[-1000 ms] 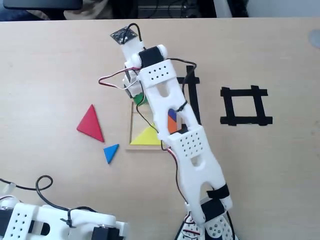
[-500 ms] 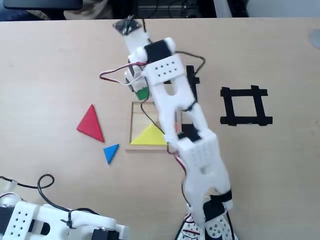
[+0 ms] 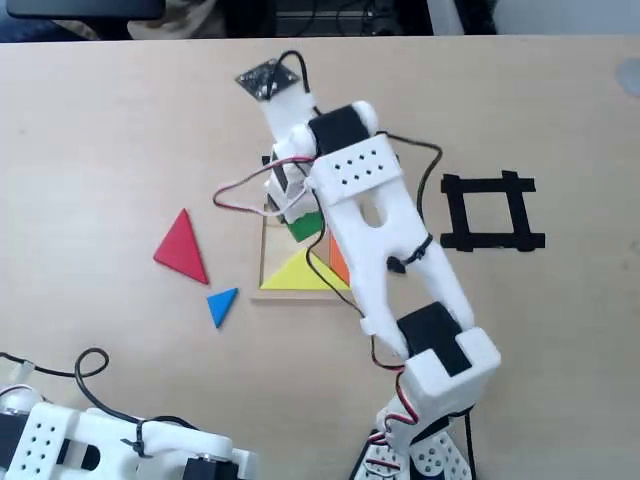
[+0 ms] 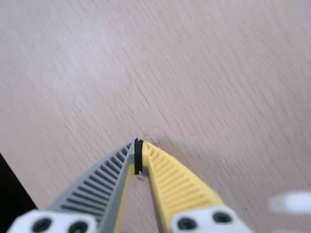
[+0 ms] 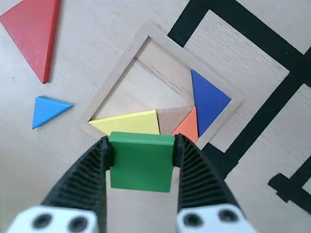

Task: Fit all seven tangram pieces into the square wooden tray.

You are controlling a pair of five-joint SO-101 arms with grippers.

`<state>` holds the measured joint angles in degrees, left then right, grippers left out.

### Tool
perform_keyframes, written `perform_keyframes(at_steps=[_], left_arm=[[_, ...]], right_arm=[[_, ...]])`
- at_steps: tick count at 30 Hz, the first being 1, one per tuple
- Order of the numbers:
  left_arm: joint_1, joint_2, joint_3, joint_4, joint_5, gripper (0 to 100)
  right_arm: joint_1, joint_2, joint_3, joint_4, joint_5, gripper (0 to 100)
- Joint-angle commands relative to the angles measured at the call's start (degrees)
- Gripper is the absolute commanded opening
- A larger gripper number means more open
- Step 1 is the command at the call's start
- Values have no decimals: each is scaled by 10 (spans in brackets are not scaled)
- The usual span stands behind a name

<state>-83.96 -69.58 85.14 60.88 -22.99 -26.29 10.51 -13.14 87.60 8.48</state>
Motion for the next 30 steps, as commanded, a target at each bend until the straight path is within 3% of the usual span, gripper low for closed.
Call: perform_keyframes(at_steps=[1, 7, 15, 30], left_arm=[[0, -4, -2, -7, 4, 30], [0, -4, -3, -7, 4, 30], [0, -4, -2, -8, 2, 30], [0, -4, -4, -8, 1, 30]], right_arm=[[-9, -45, 97, -109, -18, 11], [-14, -74, 167, -228, -15, 11], [7, 24, 165, -292, 27, 11], [25, 91, 167, -337, 61, 11]])
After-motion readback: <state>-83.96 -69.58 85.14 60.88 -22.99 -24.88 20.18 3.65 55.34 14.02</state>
